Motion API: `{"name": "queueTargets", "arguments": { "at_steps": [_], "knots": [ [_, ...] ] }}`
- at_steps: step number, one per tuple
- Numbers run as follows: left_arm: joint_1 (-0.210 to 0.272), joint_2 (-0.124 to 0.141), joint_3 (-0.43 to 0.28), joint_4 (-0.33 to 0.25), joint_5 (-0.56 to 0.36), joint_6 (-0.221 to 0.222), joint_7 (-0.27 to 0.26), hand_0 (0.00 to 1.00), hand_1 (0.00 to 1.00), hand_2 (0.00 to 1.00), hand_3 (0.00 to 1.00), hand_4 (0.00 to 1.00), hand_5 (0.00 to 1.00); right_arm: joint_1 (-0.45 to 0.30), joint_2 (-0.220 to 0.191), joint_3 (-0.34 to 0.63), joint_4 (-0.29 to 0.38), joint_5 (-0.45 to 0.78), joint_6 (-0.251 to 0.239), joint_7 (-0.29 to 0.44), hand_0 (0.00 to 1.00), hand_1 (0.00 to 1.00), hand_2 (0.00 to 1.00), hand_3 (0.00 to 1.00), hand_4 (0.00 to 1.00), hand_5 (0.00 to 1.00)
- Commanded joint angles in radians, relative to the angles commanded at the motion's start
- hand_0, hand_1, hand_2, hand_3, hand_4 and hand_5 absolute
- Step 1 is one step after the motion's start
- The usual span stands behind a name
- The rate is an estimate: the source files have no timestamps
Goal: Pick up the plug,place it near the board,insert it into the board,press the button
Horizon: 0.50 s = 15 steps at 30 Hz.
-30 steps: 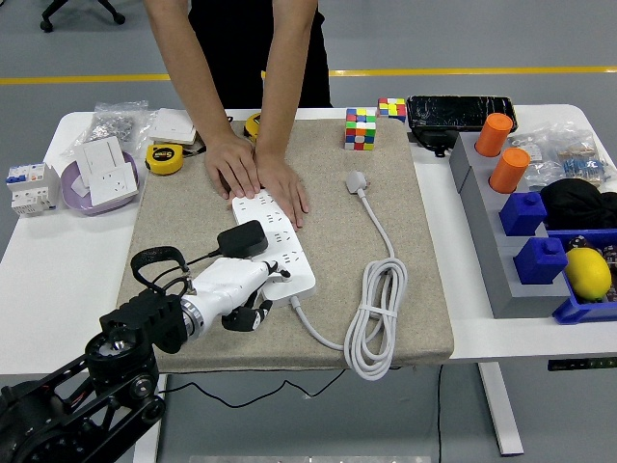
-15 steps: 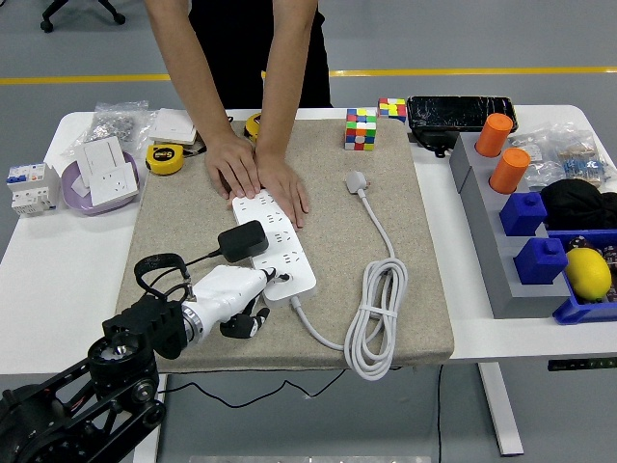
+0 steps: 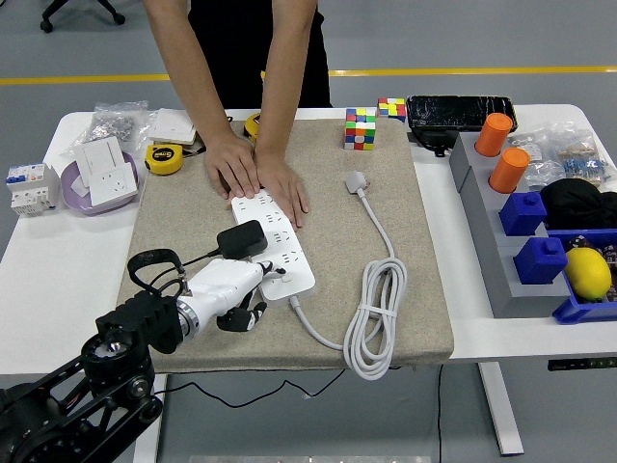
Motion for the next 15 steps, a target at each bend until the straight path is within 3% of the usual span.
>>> {"name": "queueTargets", "arguments": {
  "at_steps": [1,2,7,8,10,13,14,15],
  "knots": [
    [0.003,-0.003,-0.017,-0.012,-0.004,0.021,-0.014,0.173,0.049,0.164,0.744,0.504,0.002,0.0,0.0,0.0,0.0,0.0,0.0,0.0,0.867,0.721,0.713,0.704,0.998,0.669],
    [0.009,-0.009,-0.042,-0.03,-0.023,0.049,-0.037,0.244,0.102,0.212,0.601,0.708,0.141,0.0,0.001,0.0,0.0,0.0,0.0,0.0,0.867,0.72,0.713,0.704,0.998,0.669],
    [0.051,-0.045,-0.159,-0.097,-0.16,0.197,-0.165,0.244,0.102,0.212,0.601,0.708,0.141,-0.001,0.002,0.0,0.0,0.001,-0.001,0.0,0.867,0.72,0.713,0.704,0.998,0.669],
    [0.058,-0.054,-0.174,-0.097,-0.186,0.218,-0.186,0.48,0.38,0.413,0.545,0.909,0.242,-0.001,0.003,0.001,0.0,0.001,-0.001,0.0,0.867,0.721,0.713,0.703,0.998,0.669],
    [0.078,-0.082,-0.219,-0.083,-0.269,0.274,-0.264,0.48,0.38,0.413,0.545,0.909,0.242,-0.002,0.004,0.002,0.0,0.001,-0.001,-0.001,0.867,0.721,0.713,0.703,0.998,0.669],
    [0.096,-0.104,-0.234,-0.053,-0.393,0.306,-0.356,0.48,0.38,0.413,0.545,0.909,0.242,-0.001,0.005,0.001,0.0,0.003,-0.001,0.0,0.867,0.721,0.713,0.703,0.998,0.669],
    [0.103,-0.111,-0.232,-0.04,-0.438,0.31,-0.389,0.925,0.953,0.907,0.862,0.998,0.58,-0.001,0.006,0.0,0.0,0.004,-0.001,0.0,0.865,0.721,0.713,0.703,0.998,0.669],
    [0.113,-0.119,-0.228,-0.027,-0.484,0.296,-0.417,0.925,0.953,0.907,0.862,0.998,0.58,-0.001,0.006,-0.002,0.0,0.007,-0.002,0.001,0.865,0.721,0.713,0.703,0.998,0.669]
  ]
}}
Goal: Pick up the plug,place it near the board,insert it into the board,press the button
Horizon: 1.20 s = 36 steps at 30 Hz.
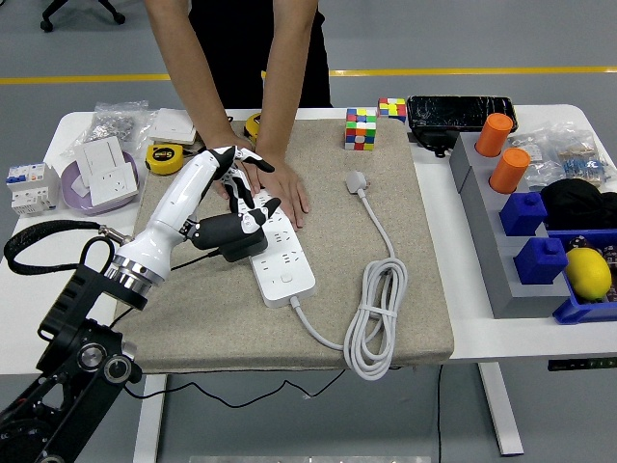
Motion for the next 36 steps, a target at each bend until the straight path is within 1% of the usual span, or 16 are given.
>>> {"name": "queueTargets", "arguments": {
  "at_steps": [4,5,10,11,16,17,19,22,23,25,28,29,33,34,35,36],
  "knots": [
    [0.029,-0.011,0.012,0.021,-0.169,-0.031,-0.035,0.925,0.953,0.907,0.862,0.998,0.58,-0.001,0.001,0.0,0.0,0.001,-0.001,-0.001,0.865,0.721,0.713,0.703,0.998,0.669],
    [0.037,-0.01,0.015,0.023,-0.208,-0.036,-0.037,0.998,0.998,0.998,0.988,0.998,0.663,-0.001,0.001,0.0,0.0,0.002,-0.001,-0.001,0.866,0.72,0.713,0.703,0.998,0.669],
    [0.061,-0.009,0.028,0.036,-0.416,-0.042,-0.03,0.998,0.998,0.998,0.988,0.998,0.663,-0.003,0.001,0.005,0.0,-0.004,-0.001,-0.002,0.866,0.72,0.713,0.703,0.998,0.669],
    [0.064,-0.011,0.027,0.039,-0.462,-0.042,-0.027,0.998,0.998,0.998,0.99,0.998,0.64,-0.002,0.001,0.003,0.0,-0.003,-0.001,-0.002,0.866,0.72,0.712,0.702,0.998,0.668],
    [0.062,-0.003,0.02,0.041,-0.67,-0.037,-0.014,0.998,0.998,0.998,0.99,0.998,0.64,-0.001,0.0,-0.001,0.0,-0.004,0.0,-0.002,0.866,0.72,0.712,0.702,0.998,0.668],
    [0.06,-0.001,0.018,0.042,-0.715,-0.037,-0.012,0.782,0.822,0.845,0.932,0.974,0.403,-0.001,0.0,-0.001,0.0,-0.005,0.0,-0.002,0.866,0.72,0.713,0.702,0.998,0.668],
    [0.053,0.008,0.0,0.046,-0.735,-0.055,0.014,0.782,0.822,0.845,0.932,0.974,0.403,-0.002,-0.001,-0.003,0.0,-0.005,0.0,-0.003,0.866,0.72,0.713,0.702,0.998,0.668],
    [0.041,0.025,-0.014,0.042,-0.611,-0.097,0.083,0.782,0.822,0.845,0.932,0.974,0.403,-0.003,-0.002,-0.004,0.0,-0.005,0.0,-0.004,0.866,0.72,0.713,0.702,0.998,0.668],
    [0.033,0.033,-0.006,0.04,-0.566,-0.109,0.11,0.346,0.388,0.493,0.953,0.685,0.124,-0.003,-0.002,-0.005,0.0,-0.006,0.0,-0.004,0.866,0.72,0.713,0.7,0.998,0.668],
    [0.02,0.044,0.013,0.04,-0.481,-0.123,0.149,0.346,0.388,0.493,0.953,0.685,0.124,-0.003,-0.001,-0.007,0.0,-0.005,0.0,-0.005,0.866,0.72,0.713,0.7,0.998,0.668],
    [0.005,0.05,0.057,0.042,-0.362,-0.124,0.184,0.346,0.388,0.493,0.953,0.685,0.124,-0.003,0.0,-0.015,0.0,0.002,0.0,-0.004,0.866,0.72,0.713,0.7,0.998,0.668],
    [0.002,0.049,0.067,0.042,-0.316,-0.123,0.191,0.226,0.114,0.214,0.858,0.533,0.002,-0.003,0.0,-0.017,0.0,0.003,-0.001,-0.003,0.865,0.72,0.712,0.699,0.998,0.669],
    [-0.021,0.052,0.113,0.05,-0.147,-0.116,0.219,0.226,0.114,0.214,0.858,0.533,0.002,-0.005,-0.001,-0.015,0.0,0.0,0.0,-0.005,0.865,0.72,0.712,0.699,0.998,0.669],
    [-0.029,0.055,0.123,0.053,-0.108,-0.123,0.229,0.226,0.114,0.214,0.858,0.533,0.002,-0.006,-0.002,-0.013,0.0,-0.002,0.0,-0.006,0.865,0.72,0.712,0.699,0.998,0.669],
    [-0.038,0.058,0.135,0.055,-0.063,-0.131,0.241,0.171,0.059,0.169,0.803,0.539,0.015,-0.006,-0.002,-0.013,0.0,-0.003,0.001,-0.007,0.865,0.72,0.713,0.699,0.998,0.668],
    [-0.051,0.063,0.151,0.061,-0.017,-0.148,0.262,0.171,0.059,0.169,0.803,0.539,0.015,-0.006,-0.003,-0.012,0.0,-0.003,0.0,-0.007,0.865,0.72,0.713,0.699,0.998,0.668]
  ]
}}
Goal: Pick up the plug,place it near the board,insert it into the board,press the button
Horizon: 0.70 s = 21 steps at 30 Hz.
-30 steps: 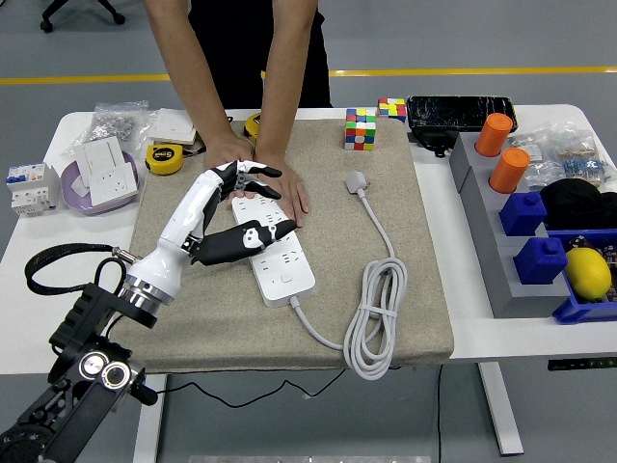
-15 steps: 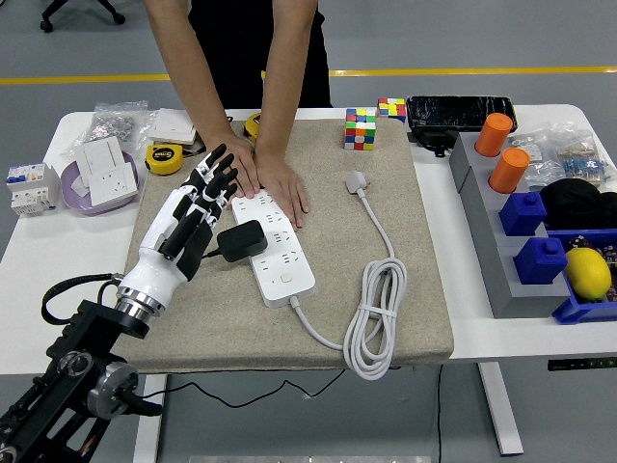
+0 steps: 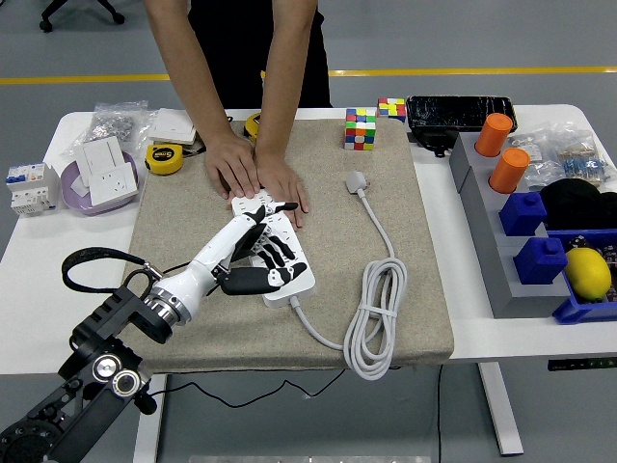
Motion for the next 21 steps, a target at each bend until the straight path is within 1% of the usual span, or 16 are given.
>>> {"name": "queueTargets", "arguments": {
  "at_steps": [1,4,5,8,9,11,15,21],
  "knots": [
    [-0.006,0.002,0.007,0.002,0.039,-0.008,0.01,0.171,0.059,0.169,0.803,0.539,0.015,0.001,0.0,0.0,0.0,0.0,0.0,0.0,0.865,0.72,0.713,0.699,0.998,0.668],
    [-0.027,0.008,0.03,0.013,0.162,-0.051,0.051,0.171,0.059,0.169,0.803,0.539,0.015,0.004,-0.001,-0.003,0.0,0.005,-0.001,0.001,0.865,0.72,0.713,0.699,0.998,0.668],
    [-0.035,0.009,0.039,0.019,0.208,-0.073,0.072,0.151,0.049,0.163,0.774,0.5,0.002,0.006,-0.001,-0.005,0.0,0.007,-0.001,0.001,0.864,0.72,0.712,0.698,0.998,0.668],
    [-0.04,0.004,0.047,0.036,0.332,-0.119,0.114,0.151,0.049,0.163,0.774,0.5,0.002,0.008,0.0,-0.007,0.0,0.01,-0.001,0.002,0.864,0.72,0.712,0.698,0.998,0.668],
    [-0.039,0.003,0.046,0.039,0.375,-0.13,0.125,0.151,0.049,0.163,0.774,0.5,0.002,0.008,0.0,-0.008,0.0,0.01,-0.002,0.002,0.864,0.72,0.712,0.698,0.998,0.668],
    [-0.036,-0.001,0.048,0.049,0.437,-0.138,0.138,0.15,0.044,0.162,0.765,0.493,0.002,0.006,0.001,-0.004,0.0,0.006,-0.001,0.002,0.863,0.719,0.712,0.696,0.998,0.667],
    [-0.036,-0.001,0.053,0.059,0.457,-0.144,0.148,0.15,0.044,0.162,0.765,0.493,0.002,0.002,0.0,0.002,0.0,0.0,0.0,0.001,0.863,0.719,0.712,0.696,0.998,0.667],
    [-0.035,0.0,0.06,0.061,0.455,-0.153,0.156,0.15,0.041,0.162,0.753,0.485,0.002,0.003,0.0,-0.003,0.0,0.005,-0.001,0.002,0.863,0.719,0.712,0.695,0.998,0.668]
  ]
}}
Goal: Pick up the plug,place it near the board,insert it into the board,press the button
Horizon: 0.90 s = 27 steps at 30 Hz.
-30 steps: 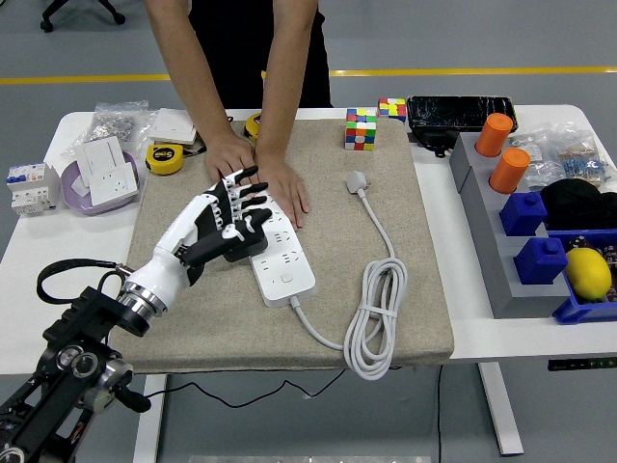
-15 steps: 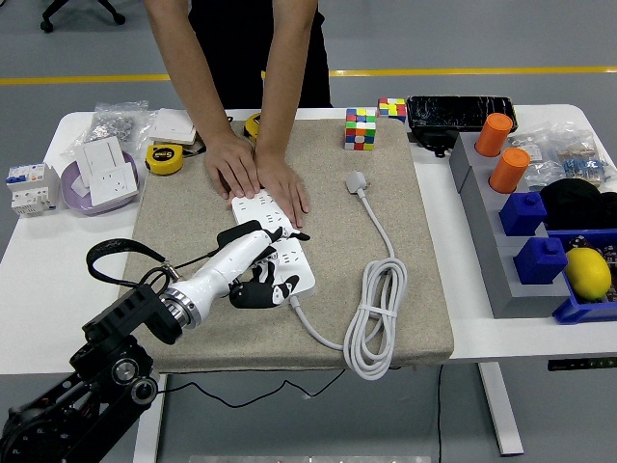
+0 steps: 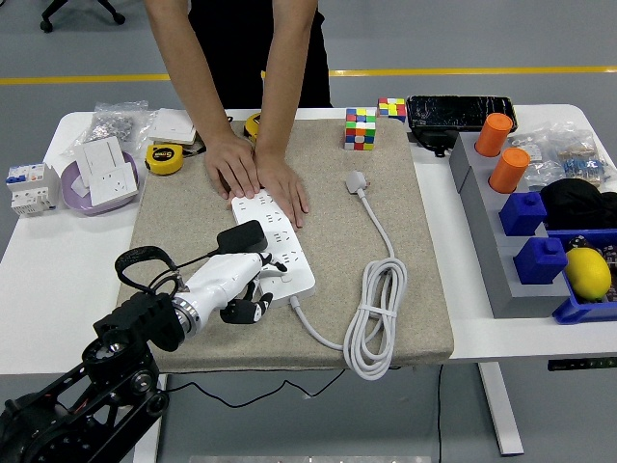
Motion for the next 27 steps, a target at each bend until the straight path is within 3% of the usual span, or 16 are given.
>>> {"name": "queueTargets", "arguments": {
  "at_steps": [27],
  "knots": [
    [-0.015,-0.005,0.033,0.027,0.012,0.014,-0.005,0.149,0.04,0.159,0.731,0.46,0.002,0.002,-0.001,0.004,0.0,-0.003,0.001,0.0,0.863,0.719,0.711,0.692,0.998,0.669]
  ]
}}
